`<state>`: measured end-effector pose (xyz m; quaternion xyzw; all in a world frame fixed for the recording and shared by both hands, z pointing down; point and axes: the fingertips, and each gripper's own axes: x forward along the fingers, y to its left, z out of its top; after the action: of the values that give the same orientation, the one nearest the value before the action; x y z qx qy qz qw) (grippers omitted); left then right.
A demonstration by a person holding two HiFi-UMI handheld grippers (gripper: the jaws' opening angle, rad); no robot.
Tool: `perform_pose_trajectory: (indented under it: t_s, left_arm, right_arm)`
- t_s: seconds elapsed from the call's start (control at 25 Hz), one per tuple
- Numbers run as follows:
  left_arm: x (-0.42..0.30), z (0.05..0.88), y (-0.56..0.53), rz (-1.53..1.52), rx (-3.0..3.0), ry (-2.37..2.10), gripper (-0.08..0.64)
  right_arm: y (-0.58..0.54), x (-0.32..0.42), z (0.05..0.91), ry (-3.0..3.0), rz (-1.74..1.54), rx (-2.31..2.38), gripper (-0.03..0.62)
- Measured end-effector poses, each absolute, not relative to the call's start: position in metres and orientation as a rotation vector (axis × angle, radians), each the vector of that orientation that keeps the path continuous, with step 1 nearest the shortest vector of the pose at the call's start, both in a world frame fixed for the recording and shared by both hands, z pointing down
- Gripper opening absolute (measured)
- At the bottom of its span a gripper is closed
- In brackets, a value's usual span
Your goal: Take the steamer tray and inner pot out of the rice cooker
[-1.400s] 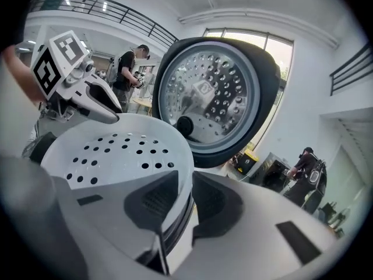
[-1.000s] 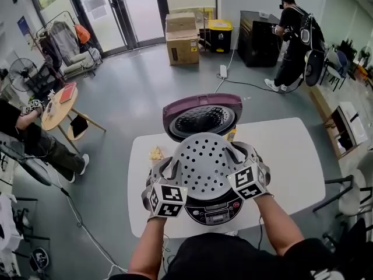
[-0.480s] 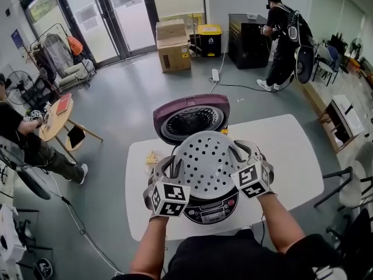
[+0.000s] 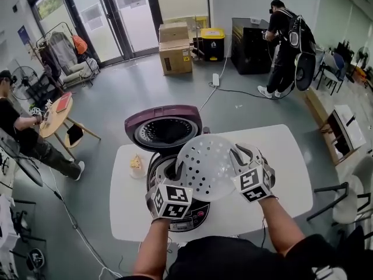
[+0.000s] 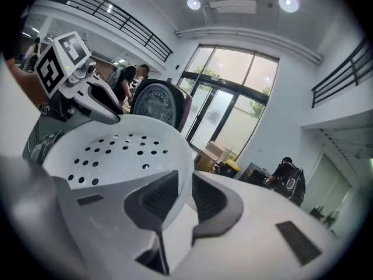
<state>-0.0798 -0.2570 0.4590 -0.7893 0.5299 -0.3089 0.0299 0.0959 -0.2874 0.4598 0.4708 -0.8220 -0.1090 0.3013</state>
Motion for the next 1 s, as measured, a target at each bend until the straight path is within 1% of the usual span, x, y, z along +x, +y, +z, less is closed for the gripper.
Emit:
perform_pose_trajectory:
  t_s: [0.36,0.64,1.0]
  left_arm:
    - [0.008,0.463,-0.271,-0.941,-2.434,1.690,0.077]
    - [0.069,0.484,-0.284,-0.965,-2.450,1.728,0.074]
    - [0.106,0.543,-0.317,-0.997,-2.537,1.769,0.069]
  right_arm:
    - [-0.309,0.183,0.464,-2.187,-0.299,1.229,0.074]
    - [-0.324,0.244,0.484,-2.195,-0.267,1.200,0.074]
    - [-0.356,0.283,0.542,-2.165,-0.168,1.151,0.071]
